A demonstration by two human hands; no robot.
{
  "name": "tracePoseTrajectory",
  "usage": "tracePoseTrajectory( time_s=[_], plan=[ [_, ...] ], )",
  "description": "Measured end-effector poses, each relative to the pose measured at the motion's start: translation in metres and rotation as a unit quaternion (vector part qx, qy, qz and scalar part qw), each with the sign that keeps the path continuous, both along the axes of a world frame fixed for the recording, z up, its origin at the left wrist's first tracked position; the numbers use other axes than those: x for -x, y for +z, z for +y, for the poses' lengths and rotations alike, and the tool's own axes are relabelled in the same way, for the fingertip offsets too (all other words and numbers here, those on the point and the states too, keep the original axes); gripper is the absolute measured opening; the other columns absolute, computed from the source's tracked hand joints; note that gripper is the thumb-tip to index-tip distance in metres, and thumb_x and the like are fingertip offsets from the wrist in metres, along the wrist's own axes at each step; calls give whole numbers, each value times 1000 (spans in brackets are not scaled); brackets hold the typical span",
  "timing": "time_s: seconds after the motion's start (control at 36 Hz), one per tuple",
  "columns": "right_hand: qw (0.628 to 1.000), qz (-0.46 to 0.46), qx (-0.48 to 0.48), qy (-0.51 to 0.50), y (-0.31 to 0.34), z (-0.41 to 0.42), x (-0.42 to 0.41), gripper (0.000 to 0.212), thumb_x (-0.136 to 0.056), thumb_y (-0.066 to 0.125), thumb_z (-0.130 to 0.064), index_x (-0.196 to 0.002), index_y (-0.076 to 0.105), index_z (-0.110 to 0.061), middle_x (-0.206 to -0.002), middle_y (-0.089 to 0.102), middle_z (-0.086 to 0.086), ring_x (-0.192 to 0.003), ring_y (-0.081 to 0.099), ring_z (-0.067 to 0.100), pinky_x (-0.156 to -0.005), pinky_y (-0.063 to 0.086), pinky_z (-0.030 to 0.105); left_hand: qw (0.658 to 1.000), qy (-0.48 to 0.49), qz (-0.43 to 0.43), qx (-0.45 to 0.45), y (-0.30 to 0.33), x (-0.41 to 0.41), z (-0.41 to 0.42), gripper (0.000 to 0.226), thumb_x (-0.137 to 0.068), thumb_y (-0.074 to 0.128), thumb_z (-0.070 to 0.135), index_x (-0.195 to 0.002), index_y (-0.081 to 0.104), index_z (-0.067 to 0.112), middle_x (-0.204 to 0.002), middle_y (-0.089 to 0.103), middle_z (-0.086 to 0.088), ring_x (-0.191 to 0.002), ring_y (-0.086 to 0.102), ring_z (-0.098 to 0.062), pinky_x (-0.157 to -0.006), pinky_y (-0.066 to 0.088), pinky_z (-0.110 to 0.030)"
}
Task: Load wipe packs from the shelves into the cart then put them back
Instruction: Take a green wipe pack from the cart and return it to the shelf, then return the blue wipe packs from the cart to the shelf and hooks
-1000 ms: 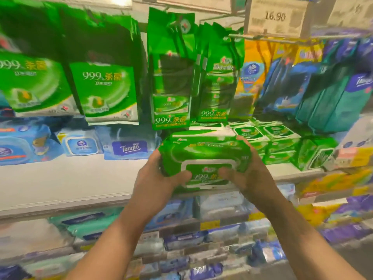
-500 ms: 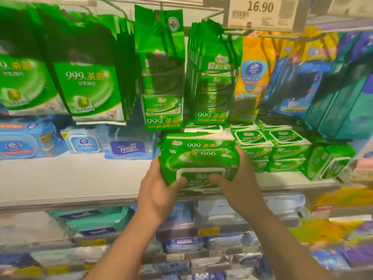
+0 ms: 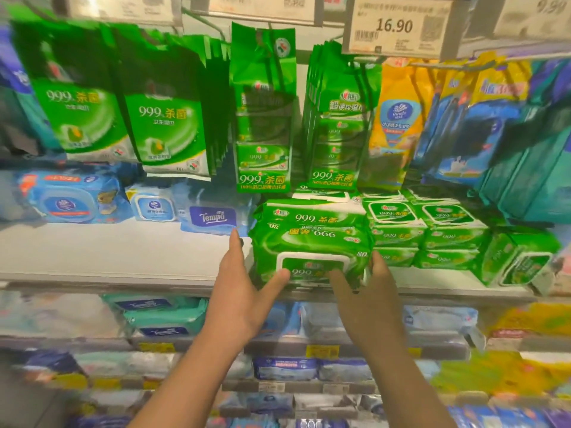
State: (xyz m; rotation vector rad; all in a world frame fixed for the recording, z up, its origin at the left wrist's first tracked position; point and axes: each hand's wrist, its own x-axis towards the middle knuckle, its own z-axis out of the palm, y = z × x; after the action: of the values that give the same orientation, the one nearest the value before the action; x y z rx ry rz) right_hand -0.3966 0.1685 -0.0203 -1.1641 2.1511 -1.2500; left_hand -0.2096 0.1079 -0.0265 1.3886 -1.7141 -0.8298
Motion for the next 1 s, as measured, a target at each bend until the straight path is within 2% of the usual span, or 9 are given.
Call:
tracePoseTrajectory(
  time_s=[0.06, 0.11, 0.25, 0.33, 0.44, 0.56, 0.81, 0.94, 1.0],
  plan=[
    [1000, 20, -15, 9, -9, 8, -3, 67, -92, 64, -46, -147, 38, -17, -138, 47, 0, -123, 48, 19, -97, 40, 30, 999, 13, -31, 18, -1, -7, 18, 110, -81, 68, 64, -163, 4, 27, -164, 27, 4, -149, 29, -15, -118, 30, -33],
    [997, 45, -48, 35, -15, 17, -9, 79, -96, 60, -45, -158, 21, -16, -162, 25, 1, -148, 27, 21, -117, 26, 33, 998, 17, -55, 34, -6, -15, 33, 108, -78, 59, 71, -163, 5, 30, -166, 22, 10, -152, 20, -10, -119, 22, -29],
    [980, 106, -129, 106, -30, 36, -21, 91, -99, 52, -50, -161, -8, -21, -169, -11, -6, -156, -4, 17, -125, 9, 37, 990, 48, -131, 33, -29, -43, 59, 106, -79, 61, 74, -163, 14, 31, -167, 19, 12, -153, 12, -8, -121, 14, -25],
    [964, 153, -170, 132, -36, 40, -35, 94, -99, 50, -51, -160, -12, -15, -166, -24, -4, -156, -9, 21, -127, 6, 41, 980, 65, -187, 13, -42, -63, 73, 113, -73, 51, 87, -163, 16, 27, -168, 17, 10, -155, 9, -11, -122, 10, -27],
    [947, 186, -196, 175, -41, 44, -62, 89, -98, 50, -50, -160, 2, -6, -169, -7, 9, -156, -2, 28, -127, 7, 42, 972, 92, -216, -19, -44, -94, 90, 119, -64, 38, 92, -162, 19, 28, -168, 16, 11, -156, 8, -14, -126, 11, -32],
    [909, 290, -195, 226, -46, 48, -99, 76, -95, 48, -56, -150, 30, -7, -158, 31, 14, -146, 27, 34, -119, 26, 49, 965, 136, -221, -23, -42, -128, 108, 116, -65, 40, 89, -161, 26, 24, -168, 20, 7, -155, 11, -13, -125, 10, -31],
    [862, 355, -189, 309, -37, 60, -224, 70, -93, 48, -58, -145, 39, -11, -148, 45, 8, -139, 39, 28, -116, 31, 46, 956, 205, -205, -45, -45, -248, 160, 115, -64, 44, 92, -159, 27, 29, -164, 30, 9, -151, 24, -14, -124, 24, -37],
    [853, 363, -142, 347, -39, 81, -320, 54, -87, 52, -53, -109, 59, -4, -106, 62, 17, -106, 60, 40, -91, 51, 55, 945, 246, -204, -70, -51, -342, 204, 112, -71, 43, 94, -159, 23, 28, -164, 28, 10, -152, 23, -17, -124, 25, -39],
    [837, 349, -173, 384, -26, 93, -366, 52, -91, 53, -55, -123, 54, -13, -123, 58, 9, -120, 52, 34, -104, 44, 50, 938, 274, -190, -89, -54, -381, 221, 109, -74, 52, 89, -160, 22, 30, -166, 24, 12, -154, 20, -16, -125, 21, -37]
  ],
)
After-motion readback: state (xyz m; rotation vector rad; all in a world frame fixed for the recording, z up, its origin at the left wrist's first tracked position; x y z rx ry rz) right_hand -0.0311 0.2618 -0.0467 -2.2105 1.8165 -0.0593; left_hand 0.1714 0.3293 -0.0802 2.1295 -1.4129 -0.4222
